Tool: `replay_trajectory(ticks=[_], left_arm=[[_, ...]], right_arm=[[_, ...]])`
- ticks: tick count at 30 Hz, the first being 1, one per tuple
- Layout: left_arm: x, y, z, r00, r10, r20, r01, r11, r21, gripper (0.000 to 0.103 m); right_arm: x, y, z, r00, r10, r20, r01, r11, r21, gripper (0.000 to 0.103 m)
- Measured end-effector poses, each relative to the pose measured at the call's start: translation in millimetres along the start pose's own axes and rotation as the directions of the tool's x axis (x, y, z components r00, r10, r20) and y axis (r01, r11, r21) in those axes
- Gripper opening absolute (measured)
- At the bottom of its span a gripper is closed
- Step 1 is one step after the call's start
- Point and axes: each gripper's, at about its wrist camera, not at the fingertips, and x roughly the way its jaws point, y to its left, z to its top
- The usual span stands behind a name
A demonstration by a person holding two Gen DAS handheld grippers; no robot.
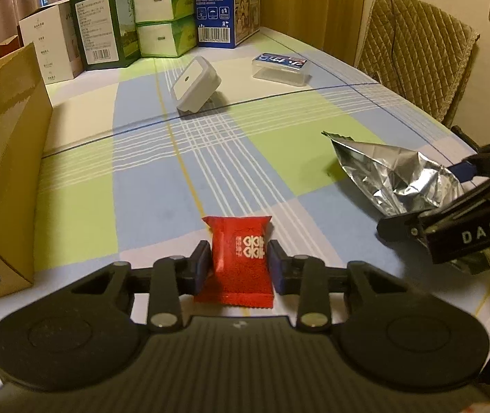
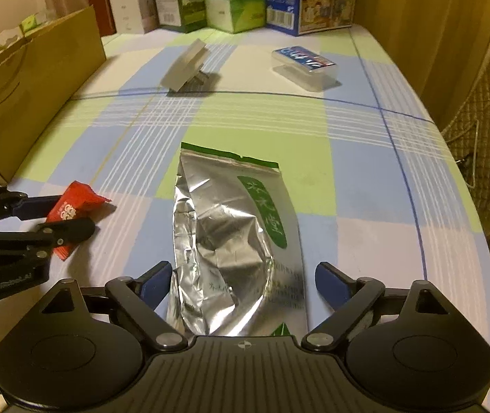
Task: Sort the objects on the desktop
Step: 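Lift the candy packet and foil bag off the table with both tools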
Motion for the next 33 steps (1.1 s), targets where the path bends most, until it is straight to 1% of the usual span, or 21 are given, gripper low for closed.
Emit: replay_trajectory(ticks=[3,5,7,9,14,15,16,17,19,21,24,33], left_arm=[[-0.2,0.3,-0.9,1.000,-0.001,0.000,0.001,1.000,-0.006,0.032],[-0.7,0.5,-2.0,1.000,0.002,0.003,-0.002,1.000,-0.011,0.032],[-1.6,0.7,-3.9,1.000,0.013,0.008,-0.013,1.000,-0.011,0.036],[-2.9,1.9,-6.1,1.000,0.014,0.013,-0.014,1.000,-0.023,0.036],[-2.0,1.6,-4.1,1.000,0.013,0.002,-0.013,1.000,-0.017,0.036],[-0.9,2.0,-2.7,1.000,0.010,-0.002,-0.010,1.000,-0.015,0.036],[0.1,1.8,-1.8,1.000,0.007,-0.004,-0.007,1.000,-0.012,0.033],[0.7,1.3,-0.7,1.000,-0.001,-0.008,0.001,1.000,-0.009,0.031],[0.6,-1.1,0.1,1.000,0.002,-0.012,-0.002,1.000,0.001,0.027],[-1.5,-4.7,-1.3,1.000,0.012,-0.010,-0.012,1.000,0.013,0.026],[-4.8,-5.9,-3.4,1.000,0.014,-0.015,-0.014,1.000,-0.005,0.026],[-22.6,-11.0,-8.8,1.000,0.016,-0.024,-0.017,0.999,-0.031,0.026]], right_arm=[[3.1,0.7,0.5,1.000,0.010,-0.010,-0.010,1.000,-0.030,0.087],[2.7,-1.3,-0.3,1.000,0.015,-0.008,-0.015,1.000,-0.023,0.086],[1.1,-2.8,-1.0,1.000,0.019,-0.003,-0.019,1.000,-0.010,0.083],[-0.8,-1.4,-1.9,1.000,0.018,0.006,-0.018,1.000,-0.016,0.075],[-0.3,1.2,-0.8,1.000,0.007,0.015,-0.006,1.000,-0.031,0.072],[-0.6,0.7,-0.7,1.000,0.007,0.018,-0.006,1.000,-0.027,0.068],[-1.3,0.2,-0.8,1.000,0.005,0.023,-0.004,1.000,-0.020,0.065],[-2.1,-0.7,-0.8,1.000,0.001,0.028,0.000,1.000,-0.015,0.057],[-4.6,-3.0,-1.3,0.999,-0.005,0.038,0.005,1.000,-0.005,0.053],[-7.4,-3.9,-2.1,0.999,-0.005,0.048,0.006,1.000,-0.003,0.049],[-11.6,-5.2,-2.6,0.999,-0.003,0.053,0.002,1.000,0.014,0.047],[-38.7,2.9,-6.8,0.996,0.003,0.084,-0.007,0.999,0.050,0.047]])
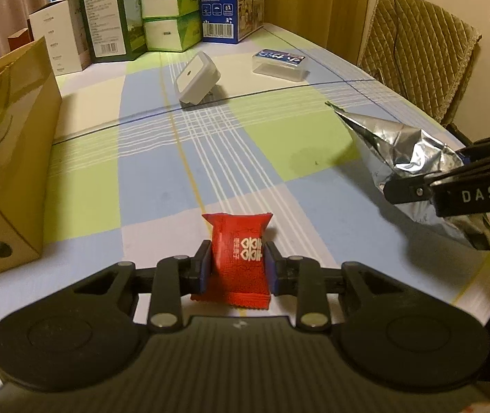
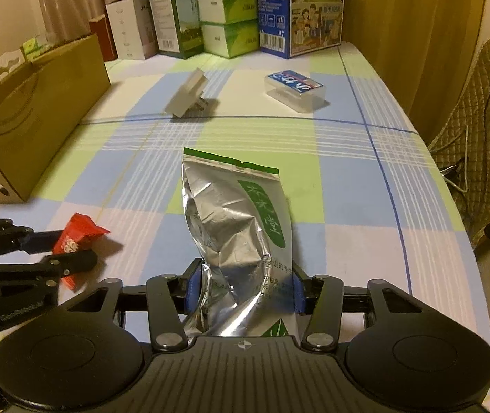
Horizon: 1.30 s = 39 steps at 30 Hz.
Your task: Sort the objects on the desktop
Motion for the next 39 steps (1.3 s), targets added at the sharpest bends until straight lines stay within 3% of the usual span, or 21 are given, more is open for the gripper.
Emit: replay_trajectory(ticks=[22,39], left_arm=[[-90.6,22.5,0.0,0.994,0.077,0.074,-0.071,0.995,-0.072,0.026],[-143.4,55.5,1.6,0.984,0.141,0.110,-0.128,0.984,-0.121,0.026]], right_arm=[[-68.3,64.3,6.4,0.994,0.055,0.096,-0.054,0.998,-0.012,0.047],[-95.0,116.9,18.3,0.982,0.119,0.147,-0.112,0.992,-0.054,0.047]])
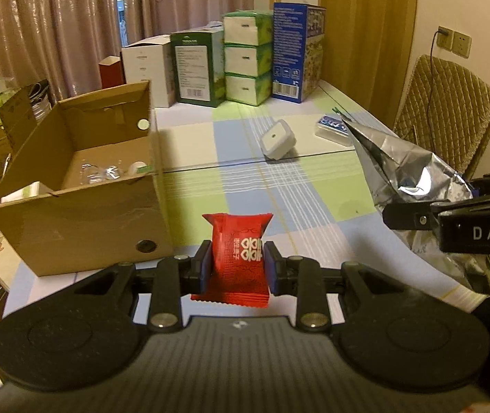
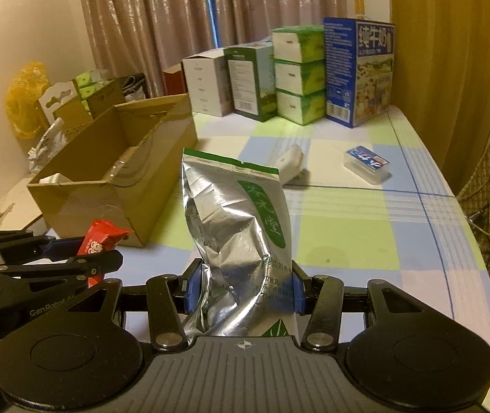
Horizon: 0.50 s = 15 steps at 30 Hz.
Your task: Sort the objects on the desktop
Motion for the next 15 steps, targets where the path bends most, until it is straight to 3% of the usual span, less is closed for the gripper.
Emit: replay_trajectory(ticks=[15], left_arm=[[-22.9,25.5,3.5,0.999,0.043,0.015,-0.043,0.999,-0.024,0.026]], right_arm=[[-2.1,31.7,8.5,0.998,0.052,0.019,-0.052,0.999,-0.016,0.047]])
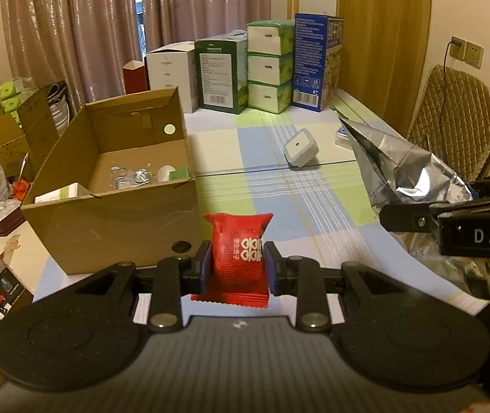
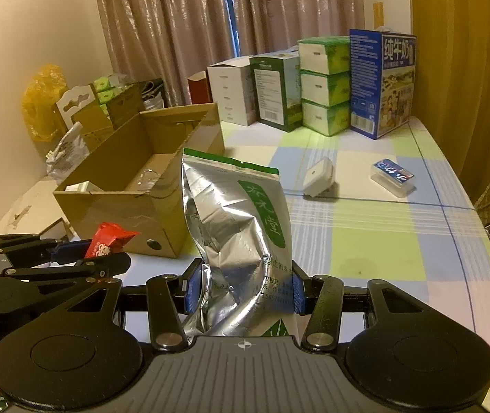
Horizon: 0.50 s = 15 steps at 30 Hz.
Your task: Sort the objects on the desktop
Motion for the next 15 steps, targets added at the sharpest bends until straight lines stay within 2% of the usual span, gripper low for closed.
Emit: replay_trajectory(ticks=[15], left_arm=[[-7.8,17.4,0.8,1.000,0.023,0.004,-0.023,0.999,-0.023,0.026]], right_arm=[[7.1,16.3,5.6,0.999,0.047,-0.007,-0.047,0.999,0.016,0.047]])
